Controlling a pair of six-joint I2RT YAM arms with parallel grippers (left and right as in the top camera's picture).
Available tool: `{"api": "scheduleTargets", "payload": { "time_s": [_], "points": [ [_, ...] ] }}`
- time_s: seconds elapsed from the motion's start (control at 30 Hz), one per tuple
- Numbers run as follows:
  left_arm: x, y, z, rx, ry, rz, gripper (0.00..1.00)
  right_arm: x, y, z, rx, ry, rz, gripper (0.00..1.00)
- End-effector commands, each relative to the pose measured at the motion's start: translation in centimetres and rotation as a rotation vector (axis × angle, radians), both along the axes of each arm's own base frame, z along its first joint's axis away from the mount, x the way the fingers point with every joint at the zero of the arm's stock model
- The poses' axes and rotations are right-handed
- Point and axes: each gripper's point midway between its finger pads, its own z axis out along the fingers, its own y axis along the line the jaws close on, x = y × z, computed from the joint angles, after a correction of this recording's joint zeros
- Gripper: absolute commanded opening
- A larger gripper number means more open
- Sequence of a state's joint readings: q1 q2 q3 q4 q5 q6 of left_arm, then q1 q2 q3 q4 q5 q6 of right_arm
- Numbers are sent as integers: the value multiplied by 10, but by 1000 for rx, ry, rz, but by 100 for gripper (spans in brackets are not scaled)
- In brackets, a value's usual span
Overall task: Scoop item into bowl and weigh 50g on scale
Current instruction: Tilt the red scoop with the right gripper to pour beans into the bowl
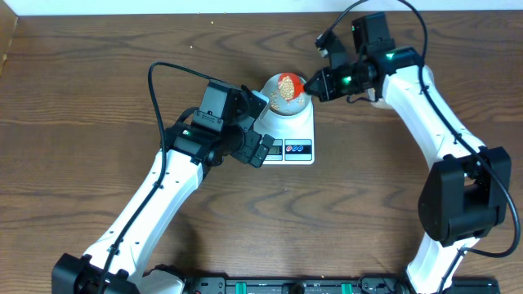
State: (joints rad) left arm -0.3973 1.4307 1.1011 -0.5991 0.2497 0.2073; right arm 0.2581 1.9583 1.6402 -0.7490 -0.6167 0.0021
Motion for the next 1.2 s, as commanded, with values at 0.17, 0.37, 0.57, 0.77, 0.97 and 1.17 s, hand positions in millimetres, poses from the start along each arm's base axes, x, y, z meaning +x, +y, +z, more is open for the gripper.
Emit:
{"api": "scheduleTargets", "payload": {
  "time_s": [0.17, 0.37, 0.57, 0.77, 0.97, 1.17],
  "points": [
    [-1, 0, 0, -2, 2, -10, 98, 7, 2, 15, -37, -106, 37, 1],
    [-1, 0, 0, -2, 2, -10, 98, 11, 3, 18, -31, -130, 36, 1],
    [-1, 0, 0, -2, 2, -10, 98, 12, 3, 19, -36, -149, 52, 1],
    [-1, 0, 0, -2, 2, -10, 98, 16, 4, 22, -33, -176, 58, 1],
    [-1, 0, 0, -2, 2, -10, 98, 18, 5, 23, -31, -191, 58, 1],
    [-1, 0, 0, -2, 2, -10, 98, 19, 5, 24, -32, -204, 67, 1]
  ]
}}
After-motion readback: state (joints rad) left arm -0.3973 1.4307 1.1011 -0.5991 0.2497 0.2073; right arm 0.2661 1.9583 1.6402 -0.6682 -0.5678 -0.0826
